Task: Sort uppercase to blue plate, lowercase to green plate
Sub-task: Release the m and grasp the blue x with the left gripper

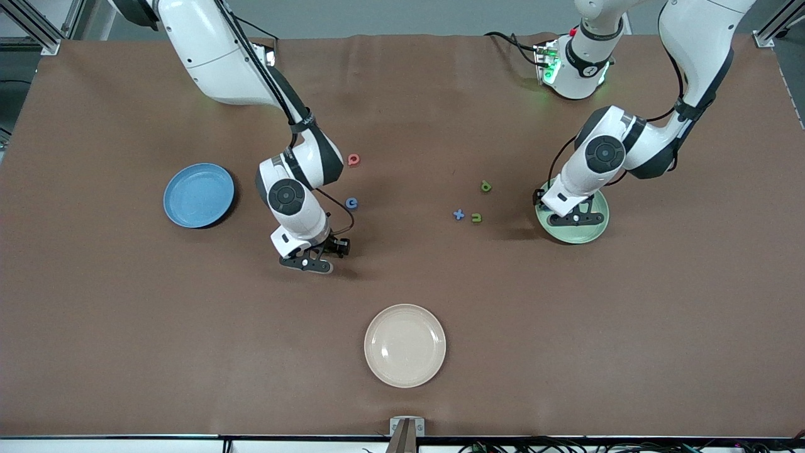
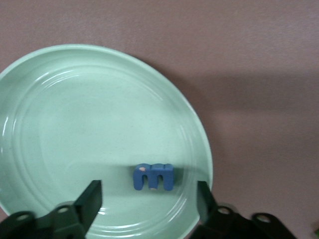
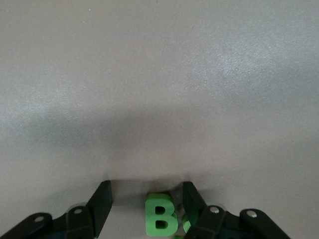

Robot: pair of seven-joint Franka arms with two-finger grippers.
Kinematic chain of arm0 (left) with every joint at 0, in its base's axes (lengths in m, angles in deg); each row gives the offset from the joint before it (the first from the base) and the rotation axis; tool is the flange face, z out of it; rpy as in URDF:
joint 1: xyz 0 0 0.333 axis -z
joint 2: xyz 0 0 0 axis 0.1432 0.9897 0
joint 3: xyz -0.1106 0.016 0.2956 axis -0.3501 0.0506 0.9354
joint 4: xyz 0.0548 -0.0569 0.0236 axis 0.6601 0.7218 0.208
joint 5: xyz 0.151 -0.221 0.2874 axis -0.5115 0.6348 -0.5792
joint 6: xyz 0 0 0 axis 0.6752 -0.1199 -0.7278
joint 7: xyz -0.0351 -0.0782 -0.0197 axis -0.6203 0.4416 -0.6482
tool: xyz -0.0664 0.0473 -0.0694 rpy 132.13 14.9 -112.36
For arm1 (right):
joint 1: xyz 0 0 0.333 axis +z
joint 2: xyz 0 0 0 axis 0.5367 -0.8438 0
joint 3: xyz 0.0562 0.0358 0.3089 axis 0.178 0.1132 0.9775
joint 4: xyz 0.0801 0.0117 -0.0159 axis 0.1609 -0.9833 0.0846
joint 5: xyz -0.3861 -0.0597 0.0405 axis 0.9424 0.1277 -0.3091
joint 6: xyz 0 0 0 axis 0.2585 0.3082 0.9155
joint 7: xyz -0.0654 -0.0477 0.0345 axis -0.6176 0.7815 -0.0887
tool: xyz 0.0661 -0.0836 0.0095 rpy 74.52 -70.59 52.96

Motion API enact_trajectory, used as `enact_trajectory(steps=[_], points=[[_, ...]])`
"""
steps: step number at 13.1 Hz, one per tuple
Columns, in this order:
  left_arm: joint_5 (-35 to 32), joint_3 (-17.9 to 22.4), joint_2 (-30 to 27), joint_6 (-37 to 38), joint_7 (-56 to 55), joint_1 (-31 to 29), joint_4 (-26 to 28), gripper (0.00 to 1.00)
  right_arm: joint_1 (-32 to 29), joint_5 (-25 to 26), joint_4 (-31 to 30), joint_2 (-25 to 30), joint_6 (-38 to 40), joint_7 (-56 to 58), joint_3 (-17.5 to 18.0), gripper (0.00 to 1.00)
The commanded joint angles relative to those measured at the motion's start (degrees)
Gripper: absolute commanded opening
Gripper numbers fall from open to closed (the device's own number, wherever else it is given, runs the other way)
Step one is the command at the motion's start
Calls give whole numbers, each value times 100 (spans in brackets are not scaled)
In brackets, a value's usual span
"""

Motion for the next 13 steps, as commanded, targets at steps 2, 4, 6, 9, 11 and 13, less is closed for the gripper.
enact_trajectory(steps=[2, 4, 6, 9, 11, 13], points=[[-60, -488, -140, 28, -885, -63, -276, 97, 73, 35, -273, 18, 36, -130, -29, 65], [-16, -674, -35, 28, -1808, 86, -549, 99, 73, 35, -308, 35, 45, -130, -21, 64], [-7, -710, 272, 28, -2836, 454, -944, 99, 82, 35, -335, 61, 123, -130, -12, 61], [1, -683, 763, 28, -4173, 1052, -1541, 99, 91, 35, -335, 132, 343, -130, -3, 61], [-69, -622, 1080, 71, -4649, 1377, -1823, 99, 170, 35, -344, 132, 379, -147, -12, 59], [-104, -186, 1292, 150, -4844, 1999, -2078, 99, 170, 35, -335, 132, 370, -139, -12, 48]])
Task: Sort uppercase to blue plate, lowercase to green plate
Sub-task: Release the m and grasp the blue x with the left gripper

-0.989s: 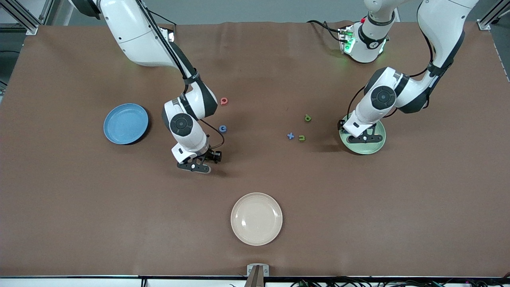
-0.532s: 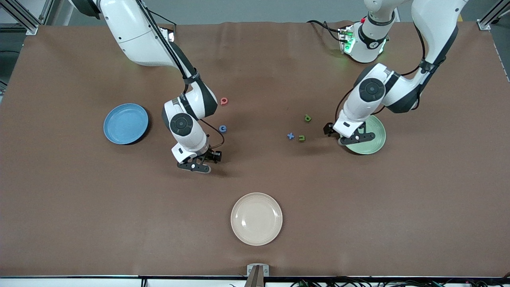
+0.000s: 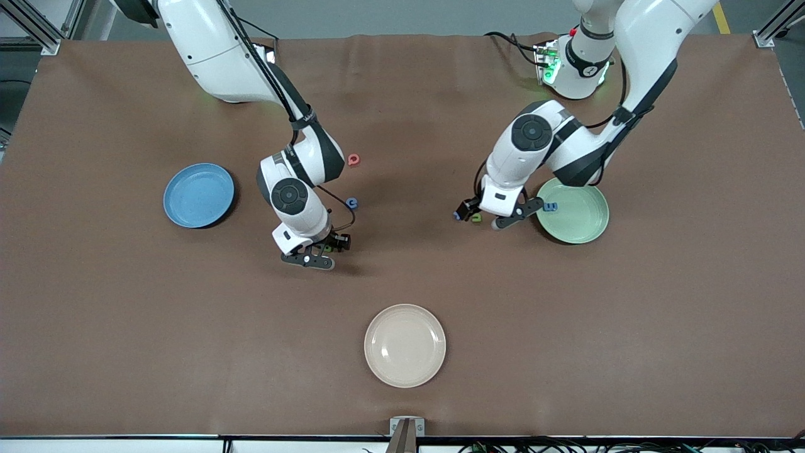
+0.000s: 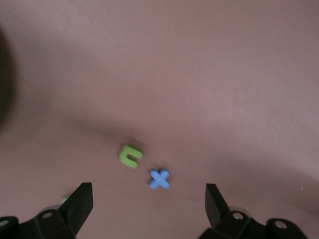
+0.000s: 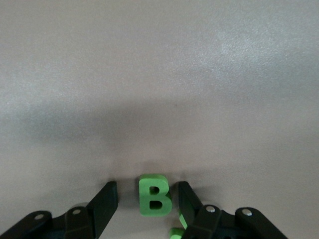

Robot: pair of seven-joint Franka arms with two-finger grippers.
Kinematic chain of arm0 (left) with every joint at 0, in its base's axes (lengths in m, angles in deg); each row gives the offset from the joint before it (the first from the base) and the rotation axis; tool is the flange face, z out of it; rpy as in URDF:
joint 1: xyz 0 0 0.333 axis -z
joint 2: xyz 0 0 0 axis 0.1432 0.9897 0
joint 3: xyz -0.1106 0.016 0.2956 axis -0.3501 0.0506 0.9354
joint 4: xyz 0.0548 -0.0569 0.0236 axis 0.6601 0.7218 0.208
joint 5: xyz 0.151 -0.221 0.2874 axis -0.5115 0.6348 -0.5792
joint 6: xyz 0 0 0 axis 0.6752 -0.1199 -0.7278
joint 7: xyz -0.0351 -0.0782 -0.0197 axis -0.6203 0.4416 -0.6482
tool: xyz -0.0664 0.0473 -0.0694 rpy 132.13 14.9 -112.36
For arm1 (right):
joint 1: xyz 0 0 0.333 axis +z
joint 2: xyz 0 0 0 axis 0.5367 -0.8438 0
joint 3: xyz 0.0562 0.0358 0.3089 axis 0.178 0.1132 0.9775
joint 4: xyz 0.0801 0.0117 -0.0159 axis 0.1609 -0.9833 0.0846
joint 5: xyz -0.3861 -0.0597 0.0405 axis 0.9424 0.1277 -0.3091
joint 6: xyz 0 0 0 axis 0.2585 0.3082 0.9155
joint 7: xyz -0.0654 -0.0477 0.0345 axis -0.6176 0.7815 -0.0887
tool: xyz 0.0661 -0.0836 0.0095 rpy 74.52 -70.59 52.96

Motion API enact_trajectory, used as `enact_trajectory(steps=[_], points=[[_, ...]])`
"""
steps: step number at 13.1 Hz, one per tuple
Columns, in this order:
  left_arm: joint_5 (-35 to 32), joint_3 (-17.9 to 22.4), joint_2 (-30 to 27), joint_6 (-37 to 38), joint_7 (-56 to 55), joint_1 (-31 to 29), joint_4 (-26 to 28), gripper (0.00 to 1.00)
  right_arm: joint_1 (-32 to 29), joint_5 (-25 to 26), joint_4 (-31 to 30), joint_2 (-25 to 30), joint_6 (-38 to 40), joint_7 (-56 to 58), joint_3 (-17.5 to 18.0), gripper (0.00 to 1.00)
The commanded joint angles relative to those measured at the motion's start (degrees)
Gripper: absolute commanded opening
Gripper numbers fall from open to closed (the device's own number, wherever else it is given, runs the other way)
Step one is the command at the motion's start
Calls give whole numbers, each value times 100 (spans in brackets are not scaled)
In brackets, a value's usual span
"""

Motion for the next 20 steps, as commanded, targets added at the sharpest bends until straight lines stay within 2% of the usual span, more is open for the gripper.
enact_trajectory(steps=[1, 3, 4, 5, 7, 13, 17, 20], points=[[-115, 720, 380, 125, -262, 927, -441, 99, 111, 30, -269, 51, 52, -129, -21, 38], [-115, 1222, 511, 125, -271, 1527, -573, 99, 85, 30, -252, 51, 52, -128, -39, 11], [-115, 1346, 625, 125, -271, 1686, -617, 99, 67, 30, -252, 60, 52, -128, -39, 3], [-115, 1356, 731, 125, -280, 1740, -696, 98, 59, 30, -252, 95, 61, -128, -48, 1], [-124, 1365, 855, 125, -280, 1749, -749, 94, -11, 30, -252, 252, 139, -67, -56, 0], [-124, 1638, 960, 116, -367, 2004, -767, 69, -608, 56, -322, 1218, 1597, 810, -65, 0], [-124, 1629, 943, 116, -403, 2004, -767, 46, -1355, 171, -1269, 1843, 1416, 2118, -65, 0], [-124, 1629, 943, 116, -412, 1995, -767, 25, -2049, 179, -2323, 2125, 485, 3243, -65, 0]])
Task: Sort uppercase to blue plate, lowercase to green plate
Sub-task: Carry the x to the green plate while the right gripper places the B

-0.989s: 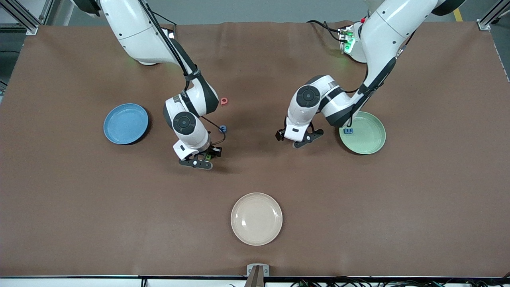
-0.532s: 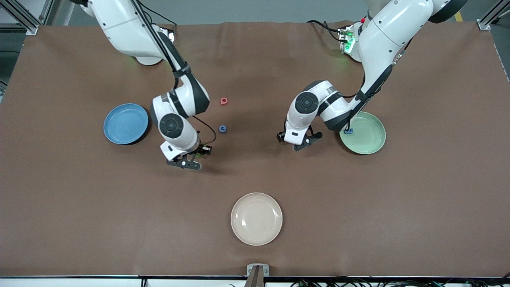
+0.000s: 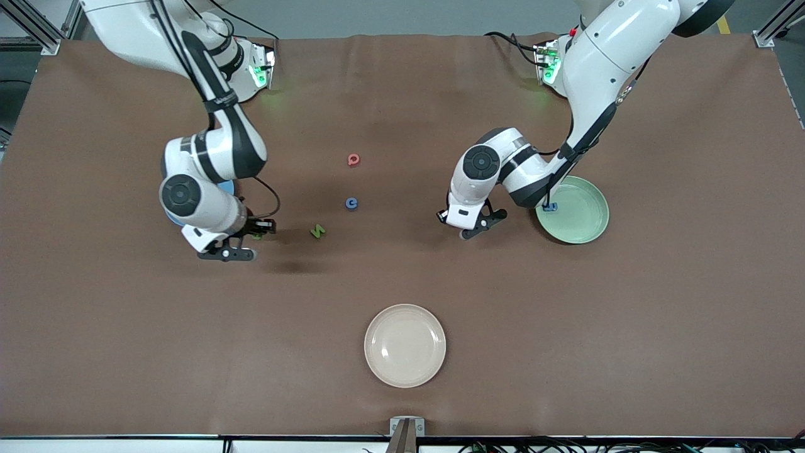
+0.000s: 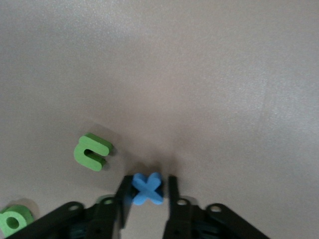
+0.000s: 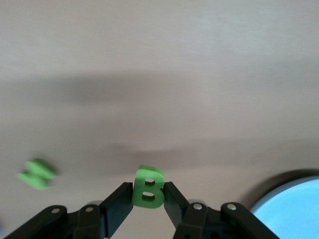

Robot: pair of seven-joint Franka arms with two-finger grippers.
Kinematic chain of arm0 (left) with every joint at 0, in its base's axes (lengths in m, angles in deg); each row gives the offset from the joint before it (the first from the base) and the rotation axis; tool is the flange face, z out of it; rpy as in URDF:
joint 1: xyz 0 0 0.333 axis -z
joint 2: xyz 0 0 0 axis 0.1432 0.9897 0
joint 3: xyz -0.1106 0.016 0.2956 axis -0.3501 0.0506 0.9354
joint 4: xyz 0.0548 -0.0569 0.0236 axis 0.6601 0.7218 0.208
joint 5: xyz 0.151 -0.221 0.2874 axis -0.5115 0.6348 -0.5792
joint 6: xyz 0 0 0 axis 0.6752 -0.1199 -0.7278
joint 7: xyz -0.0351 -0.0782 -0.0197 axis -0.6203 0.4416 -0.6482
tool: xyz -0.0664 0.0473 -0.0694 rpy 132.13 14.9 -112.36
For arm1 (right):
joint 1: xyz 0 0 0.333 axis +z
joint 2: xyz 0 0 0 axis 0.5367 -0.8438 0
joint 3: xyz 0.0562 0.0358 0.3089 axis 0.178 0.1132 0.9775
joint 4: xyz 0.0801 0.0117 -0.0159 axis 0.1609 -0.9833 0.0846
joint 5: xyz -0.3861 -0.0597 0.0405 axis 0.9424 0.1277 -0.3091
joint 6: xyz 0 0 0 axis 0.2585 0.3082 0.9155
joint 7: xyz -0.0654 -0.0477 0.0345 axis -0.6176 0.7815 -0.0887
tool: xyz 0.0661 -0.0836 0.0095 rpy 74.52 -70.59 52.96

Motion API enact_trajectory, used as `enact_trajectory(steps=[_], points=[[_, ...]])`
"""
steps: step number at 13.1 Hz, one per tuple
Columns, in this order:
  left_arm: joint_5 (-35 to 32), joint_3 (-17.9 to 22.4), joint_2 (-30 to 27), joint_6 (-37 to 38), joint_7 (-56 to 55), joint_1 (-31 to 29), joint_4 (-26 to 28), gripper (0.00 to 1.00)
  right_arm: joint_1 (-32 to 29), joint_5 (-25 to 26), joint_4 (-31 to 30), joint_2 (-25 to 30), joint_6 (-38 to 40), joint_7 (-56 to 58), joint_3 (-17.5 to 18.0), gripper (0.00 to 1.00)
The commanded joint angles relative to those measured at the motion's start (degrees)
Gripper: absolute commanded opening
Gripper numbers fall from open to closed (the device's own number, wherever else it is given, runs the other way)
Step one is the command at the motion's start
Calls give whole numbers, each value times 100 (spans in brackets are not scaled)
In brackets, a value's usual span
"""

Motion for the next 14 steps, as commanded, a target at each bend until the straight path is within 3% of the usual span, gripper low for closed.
enact_trajectory(steps=[1, 4, 6, 8, 10, 14], points=[[-114, 58, 9, 90, -153, 57, -19, 21, -655, 71, -1056, 482, -635, 944, 103, 0], [-114, 50, -165, 142, -135, -56, 25, 15, -1306, 71, -1593, 903, -672, 2008, 103, 0], [-114, 15, -543, 614, -30, -161, 60, 15, -1605, 71, -1866, 1123, -680, 2352, 103, 0], [-44, -239, -860, 924, 389, -520, 217, 15, -1694, 71, -2191, 1255, -863, 2424, 103, 0], [-44, -818, -1045, 1038, 917, -1327, 533, 15, -1703, 71, -2604, 1335, -1259, 2424, 103, 0], [-105, -2479, -1283, 1311, 2331, -3813, 1298, 15, -1835, 62, -2817, 1335, -1348, 2424, 103, 7]])
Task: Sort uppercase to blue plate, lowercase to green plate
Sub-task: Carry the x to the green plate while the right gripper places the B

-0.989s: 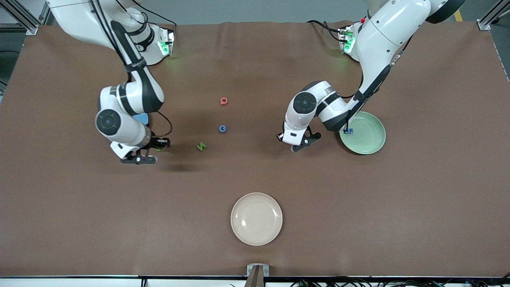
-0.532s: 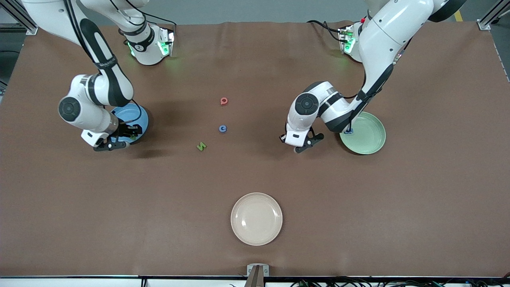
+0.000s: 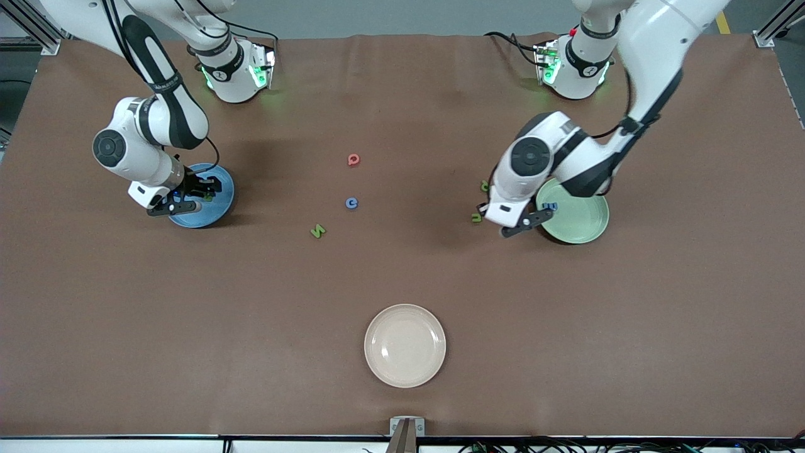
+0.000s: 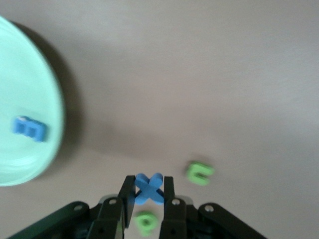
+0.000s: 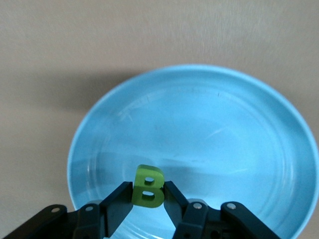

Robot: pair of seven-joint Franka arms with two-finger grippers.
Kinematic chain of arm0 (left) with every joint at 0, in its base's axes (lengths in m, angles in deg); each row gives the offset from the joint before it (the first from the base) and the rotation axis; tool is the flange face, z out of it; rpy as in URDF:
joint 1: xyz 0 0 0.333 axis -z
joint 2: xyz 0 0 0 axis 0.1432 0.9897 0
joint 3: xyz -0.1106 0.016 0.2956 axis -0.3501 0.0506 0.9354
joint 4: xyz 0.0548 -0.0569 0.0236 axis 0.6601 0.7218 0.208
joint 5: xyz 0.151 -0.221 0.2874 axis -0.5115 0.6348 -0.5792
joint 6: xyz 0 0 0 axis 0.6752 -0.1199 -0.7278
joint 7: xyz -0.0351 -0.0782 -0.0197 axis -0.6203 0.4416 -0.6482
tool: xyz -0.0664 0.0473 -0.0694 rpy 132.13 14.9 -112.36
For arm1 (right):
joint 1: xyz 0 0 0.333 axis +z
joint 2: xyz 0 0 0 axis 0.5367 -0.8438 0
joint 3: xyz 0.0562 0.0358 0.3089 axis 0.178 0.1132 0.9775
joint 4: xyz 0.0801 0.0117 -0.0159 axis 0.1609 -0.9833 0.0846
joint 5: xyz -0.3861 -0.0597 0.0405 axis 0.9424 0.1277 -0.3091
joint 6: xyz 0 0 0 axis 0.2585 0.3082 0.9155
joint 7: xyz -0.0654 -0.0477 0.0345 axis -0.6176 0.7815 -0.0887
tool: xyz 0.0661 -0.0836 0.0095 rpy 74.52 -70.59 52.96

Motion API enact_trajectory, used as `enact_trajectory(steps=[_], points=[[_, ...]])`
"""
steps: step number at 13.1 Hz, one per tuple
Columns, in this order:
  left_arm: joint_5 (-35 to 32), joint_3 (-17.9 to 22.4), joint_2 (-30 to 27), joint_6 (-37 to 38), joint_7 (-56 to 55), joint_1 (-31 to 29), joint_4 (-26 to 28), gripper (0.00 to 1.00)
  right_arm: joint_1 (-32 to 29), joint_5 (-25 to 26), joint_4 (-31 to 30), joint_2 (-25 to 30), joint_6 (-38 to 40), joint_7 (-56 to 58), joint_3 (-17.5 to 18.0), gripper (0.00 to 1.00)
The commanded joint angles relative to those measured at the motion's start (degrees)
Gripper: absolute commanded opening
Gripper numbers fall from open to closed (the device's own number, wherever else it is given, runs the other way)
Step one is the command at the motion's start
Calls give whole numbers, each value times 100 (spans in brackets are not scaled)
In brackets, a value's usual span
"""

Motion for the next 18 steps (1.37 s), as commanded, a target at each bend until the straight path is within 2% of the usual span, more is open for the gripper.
enact_trajectory(steps=[1, 3, 4, 5, 6, 10, 12, 15, 18], points=[[-129, -931, -273, 30, 904, -1570, 660, 15, -187, 28, -229, 262, -27, 74, 82, 13], [-541, -996, -265, 22, 1232, -2048, 881, 15, -275, 28, -212, 288, -18, 144, 82, 29], [-656, -996, -264, 22, 1329, -2172, 960, 15, -284, 28, -212, 323, -18, 206, 64, 46], [-788, -996, -264, 4, 1469, -2330, 1057, 15, -301, 28, -203, 393, 0, 241, 56, 79], [-911, -996, -264, -22, 1540, -2462, 1145, 15, -301, 28, -203, 464, 34, 242, 47, 100], [-1280, -996, -238, -311, 1576, -2770, 1549, 15, -284, 28, -98, 728, 394, 93, 73, 100], [-1395, -996, -221, -347, 1576, -2841, 1708, 15, -144, 28, -19, 772, 465, -380, 134, 100], [-1501, -987, -194, -347, 1576, -2903, 1805, 16, 584, 28, 139, 798, 509, -1783, 170, 100], [-1510, -978, -142, -356, 1576, -2903, 1840, 18, 1357, 28, 640, 728, 1036, -3629, 179, 100]])
